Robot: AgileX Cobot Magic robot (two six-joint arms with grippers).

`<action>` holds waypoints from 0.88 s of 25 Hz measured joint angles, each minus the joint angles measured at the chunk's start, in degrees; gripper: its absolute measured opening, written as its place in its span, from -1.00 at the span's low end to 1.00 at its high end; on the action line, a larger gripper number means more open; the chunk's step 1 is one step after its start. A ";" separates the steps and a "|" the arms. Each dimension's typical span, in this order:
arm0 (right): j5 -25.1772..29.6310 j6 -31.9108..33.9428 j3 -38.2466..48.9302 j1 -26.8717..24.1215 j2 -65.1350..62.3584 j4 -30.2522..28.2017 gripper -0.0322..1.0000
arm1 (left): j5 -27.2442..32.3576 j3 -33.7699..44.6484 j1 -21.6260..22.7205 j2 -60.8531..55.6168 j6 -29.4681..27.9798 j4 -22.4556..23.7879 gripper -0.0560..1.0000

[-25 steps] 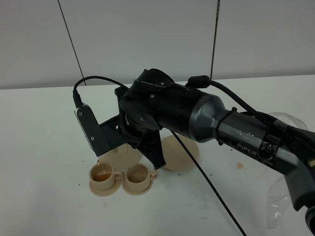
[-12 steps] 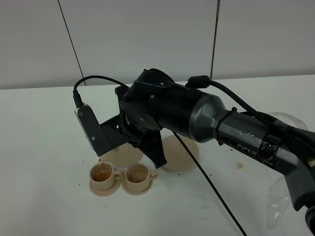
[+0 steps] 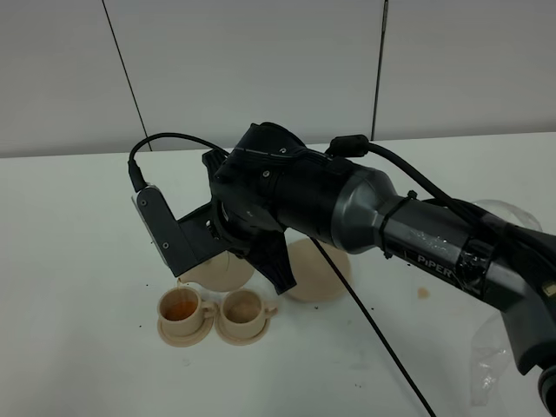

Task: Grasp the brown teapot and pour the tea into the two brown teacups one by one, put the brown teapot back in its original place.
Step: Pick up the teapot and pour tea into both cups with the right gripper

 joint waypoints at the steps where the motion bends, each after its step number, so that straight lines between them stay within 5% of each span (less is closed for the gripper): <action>1: 0.00 0.24 0.00 0.23 0.00 -0.45 -0.75 | 0.00 0.00 0.00 0.00 0.00 0.00 -0.46; 22: 0.00 0.62 0.00 0.63 0.00 -0.93 -0.75 | 0.00 0.00 0.00 0.00 0.00 0.00 -0.46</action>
